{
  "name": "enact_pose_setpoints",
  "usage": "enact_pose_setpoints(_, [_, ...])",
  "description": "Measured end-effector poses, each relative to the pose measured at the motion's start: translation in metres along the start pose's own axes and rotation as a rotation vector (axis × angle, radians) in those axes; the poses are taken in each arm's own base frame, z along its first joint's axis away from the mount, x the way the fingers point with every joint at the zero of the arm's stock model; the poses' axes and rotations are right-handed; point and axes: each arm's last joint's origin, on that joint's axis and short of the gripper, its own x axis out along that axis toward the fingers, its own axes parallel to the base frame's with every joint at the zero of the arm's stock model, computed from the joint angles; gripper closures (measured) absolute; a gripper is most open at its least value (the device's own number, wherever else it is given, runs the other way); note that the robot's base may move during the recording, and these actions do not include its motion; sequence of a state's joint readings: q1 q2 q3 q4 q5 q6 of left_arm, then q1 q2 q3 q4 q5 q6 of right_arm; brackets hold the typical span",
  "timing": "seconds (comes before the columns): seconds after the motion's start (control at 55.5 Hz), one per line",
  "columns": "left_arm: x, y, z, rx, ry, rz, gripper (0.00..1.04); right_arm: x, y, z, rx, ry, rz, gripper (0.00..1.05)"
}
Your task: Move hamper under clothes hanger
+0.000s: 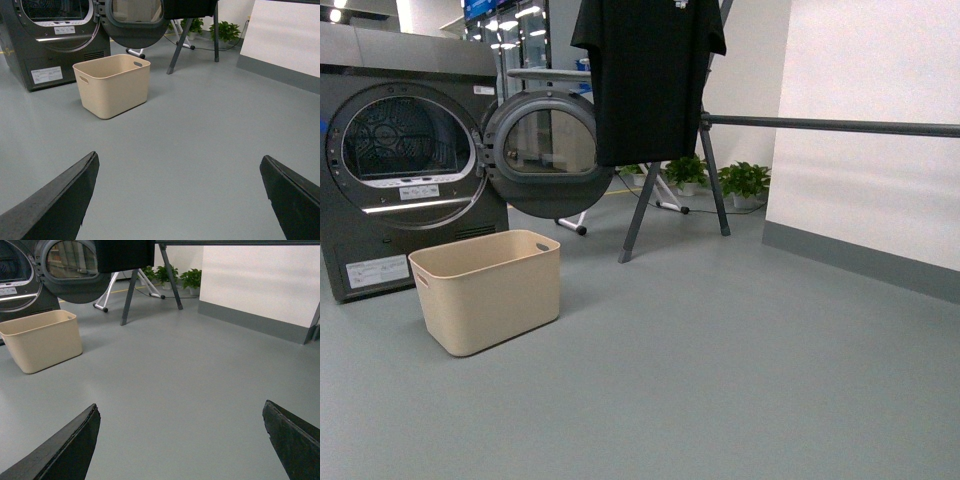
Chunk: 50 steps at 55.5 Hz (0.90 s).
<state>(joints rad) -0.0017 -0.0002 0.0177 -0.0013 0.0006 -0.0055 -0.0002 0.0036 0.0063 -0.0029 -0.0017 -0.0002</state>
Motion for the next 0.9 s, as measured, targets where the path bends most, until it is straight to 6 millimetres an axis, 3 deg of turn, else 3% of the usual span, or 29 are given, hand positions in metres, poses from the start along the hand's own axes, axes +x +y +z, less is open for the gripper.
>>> enact_pose_setpoints(0.901, [0.0000,0.0000,0.0000,0.000,0.000,-0.001,0.07,0.0000,0.0000,-0.0002,0.000,0.001,0.000,0.08])
